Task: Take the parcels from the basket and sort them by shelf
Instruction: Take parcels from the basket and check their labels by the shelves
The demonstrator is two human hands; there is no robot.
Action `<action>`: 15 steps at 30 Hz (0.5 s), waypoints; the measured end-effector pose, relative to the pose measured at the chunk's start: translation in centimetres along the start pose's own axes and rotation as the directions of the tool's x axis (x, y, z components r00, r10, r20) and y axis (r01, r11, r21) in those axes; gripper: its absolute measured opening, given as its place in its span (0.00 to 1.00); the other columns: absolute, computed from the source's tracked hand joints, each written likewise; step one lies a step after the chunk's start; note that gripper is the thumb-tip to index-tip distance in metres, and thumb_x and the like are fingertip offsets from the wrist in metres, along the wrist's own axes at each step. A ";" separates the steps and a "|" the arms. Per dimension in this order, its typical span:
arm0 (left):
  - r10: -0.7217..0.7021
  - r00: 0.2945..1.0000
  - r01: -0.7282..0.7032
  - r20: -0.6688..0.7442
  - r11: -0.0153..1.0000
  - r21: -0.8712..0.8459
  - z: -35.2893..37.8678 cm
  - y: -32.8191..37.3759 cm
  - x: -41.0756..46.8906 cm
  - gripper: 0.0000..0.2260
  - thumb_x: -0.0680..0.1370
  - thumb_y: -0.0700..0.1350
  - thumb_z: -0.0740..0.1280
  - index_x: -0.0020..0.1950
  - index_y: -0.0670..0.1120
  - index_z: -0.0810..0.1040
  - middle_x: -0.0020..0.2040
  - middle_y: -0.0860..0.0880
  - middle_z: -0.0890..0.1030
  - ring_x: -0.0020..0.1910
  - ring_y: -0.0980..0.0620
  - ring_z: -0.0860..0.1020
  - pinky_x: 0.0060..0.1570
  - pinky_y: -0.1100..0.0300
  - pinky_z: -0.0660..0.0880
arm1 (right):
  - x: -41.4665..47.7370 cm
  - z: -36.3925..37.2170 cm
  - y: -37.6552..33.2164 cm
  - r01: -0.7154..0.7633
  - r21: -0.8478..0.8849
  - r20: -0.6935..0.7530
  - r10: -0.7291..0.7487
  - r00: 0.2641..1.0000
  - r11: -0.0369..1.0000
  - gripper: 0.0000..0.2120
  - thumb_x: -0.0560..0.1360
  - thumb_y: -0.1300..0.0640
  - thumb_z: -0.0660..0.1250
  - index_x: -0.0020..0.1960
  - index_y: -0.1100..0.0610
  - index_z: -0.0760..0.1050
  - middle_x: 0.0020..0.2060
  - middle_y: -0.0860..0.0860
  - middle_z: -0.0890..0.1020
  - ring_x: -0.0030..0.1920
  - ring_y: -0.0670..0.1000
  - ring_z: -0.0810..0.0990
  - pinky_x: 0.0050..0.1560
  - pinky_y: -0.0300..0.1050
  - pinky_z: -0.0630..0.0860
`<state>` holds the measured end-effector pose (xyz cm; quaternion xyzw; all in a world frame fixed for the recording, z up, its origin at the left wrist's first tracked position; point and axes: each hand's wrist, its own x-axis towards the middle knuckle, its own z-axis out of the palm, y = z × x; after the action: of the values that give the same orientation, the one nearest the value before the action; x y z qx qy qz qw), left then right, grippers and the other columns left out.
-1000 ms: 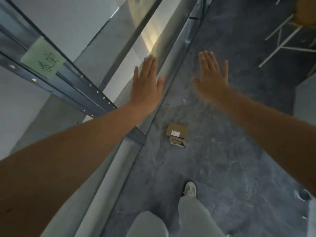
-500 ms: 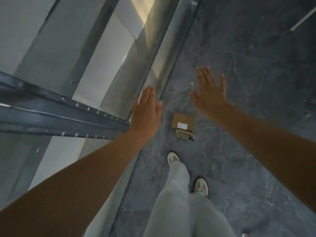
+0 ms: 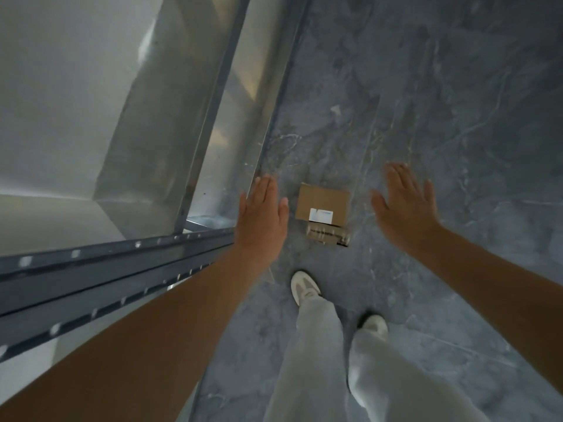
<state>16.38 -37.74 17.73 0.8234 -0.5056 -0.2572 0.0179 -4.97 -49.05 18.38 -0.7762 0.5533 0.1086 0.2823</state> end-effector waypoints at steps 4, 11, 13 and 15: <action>-0.131 0.990 0.131 0.044 0.991 0.004 5.2 -2.6 2.9 0.23 0.85 0.48 0.51 0.78 0.41 0.58 0.78 0.43 0.60 0.78 0.46 0.57 0.77 0.47 0.51 | 3.2 4.8 2.6 -0.115 0.091 0.098 0.106 0.990 0.989 0.27 0.82 0.52 0.54 0.78 0.60 0.54 0.77 0.58 0.59 0.76 0.58 0.58 0.76 0.59 0.55; -0.251 0.954 0.262 0.164 0.963 -0.054 16.3 -4.8 7.8 0.19 0.83 0.44 0.55 0.72 0.38 0.65 0.72 0.39 0.68 0.70 0.39 0.68 0.70 0.46 0.63 | 9.5 14.3 6.3 -0.358 0.259 0.354 0.257 0.899 0.897 0.27 0.83 0.53 0.55 0.79 0.59 0.54 0.78 0.58 0.58 0.76 0.59 0.60 0.72 0.50 0.59; -0.316 0.927 0.353 0.201 0.917 -0.183 19.6 -5.2 9.7 0.18 0.83 0.44 0.55 0.72 0.39 0.66 0.70 0.39 0.70 0.67 0.40 0.70 0.65 0.50 0.65 | 11.5 17.3 7.2 -0.420 0.264 0.406 0.295 0.865 0.868 0.27 0.83 0.53 0.55 0.79 0.60 0.54 0.76 0.58 0.61 0.74 0.59 0.64 0.65 0.47 0.64; -0.382 0.885 0.455 0.266 0.831 -0.320 22.6 -5.5 11.7 0.16 0.82 0.45 0.56 0.68 0.40 0.69 0.65 0.39 0.74 0.61 0.41 0.74 0.58 0.51 0.69 | 13.3 20.0 8.0 -0.479 0.282 0.451 0.326 0.831 0.831 0.27 0.83 0.54 0.57 0.78 0.60 0.55 0.75 0.59 0.64 0.71 0.59 0.67 0.55 0.43 0.64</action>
<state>15.12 -39.69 -8.20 0.8670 -0.2529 -0.4237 0.0686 -4.59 -50.34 -6.90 -0.5318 0.6511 0.2063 0.5008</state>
